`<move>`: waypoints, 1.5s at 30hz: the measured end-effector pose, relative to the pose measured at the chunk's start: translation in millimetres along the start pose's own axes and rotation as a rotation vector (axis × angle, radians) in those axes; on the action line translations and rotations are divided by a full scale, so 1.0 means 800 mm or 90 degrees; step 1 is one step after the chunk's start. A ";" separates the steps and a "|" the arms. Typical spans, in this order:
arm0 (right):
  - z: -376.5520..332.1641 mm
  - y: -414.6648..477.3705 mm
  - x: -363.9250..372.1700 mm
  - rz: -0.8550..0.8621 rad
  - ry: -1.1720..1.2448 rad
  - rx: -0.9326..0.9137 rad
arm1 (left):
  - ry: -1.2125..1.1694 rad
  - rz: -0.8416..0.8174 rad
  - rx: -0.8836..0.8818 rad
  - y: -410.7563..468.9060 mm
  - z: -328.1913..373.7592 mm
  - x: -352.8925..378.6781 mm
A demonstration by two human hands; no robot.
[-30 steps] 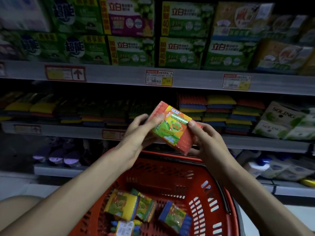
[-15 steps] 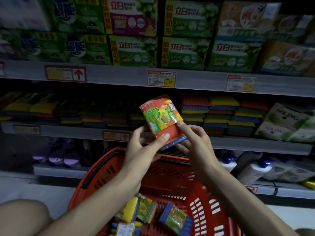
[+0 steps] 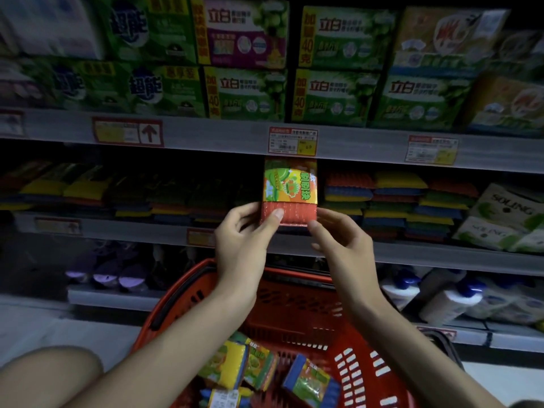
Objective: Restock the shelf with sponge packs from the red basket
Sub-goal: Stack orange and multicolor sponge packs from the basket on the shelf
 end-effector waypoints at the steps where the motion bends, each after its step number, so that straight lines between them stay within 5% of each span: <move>1: -0.001 0.000 0.001 -0.008 0.002 0.000 | -0.001 0.011 0.004 0.003 0.002 0.002; 18: 0.002 0.022 0.005 0.022 0.082 0.102 | 0.067 -0.065 -0.027 0.033 0.002 0.021; 45: 0.000 0.032 0.014 0.035 0.042 0.070 | 0.078 -0.048 -0.035 0.050 -0.012 0.040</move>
Point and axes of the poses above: each hand's wrist, its own y-axis towards the middle knuckle, its own x-axis out of the palm, z = x × y, the point moved 2 cm from there along y, towards the middle knuckle, and after that the axes turned 7 degrees about y, right-handed, at the moved point
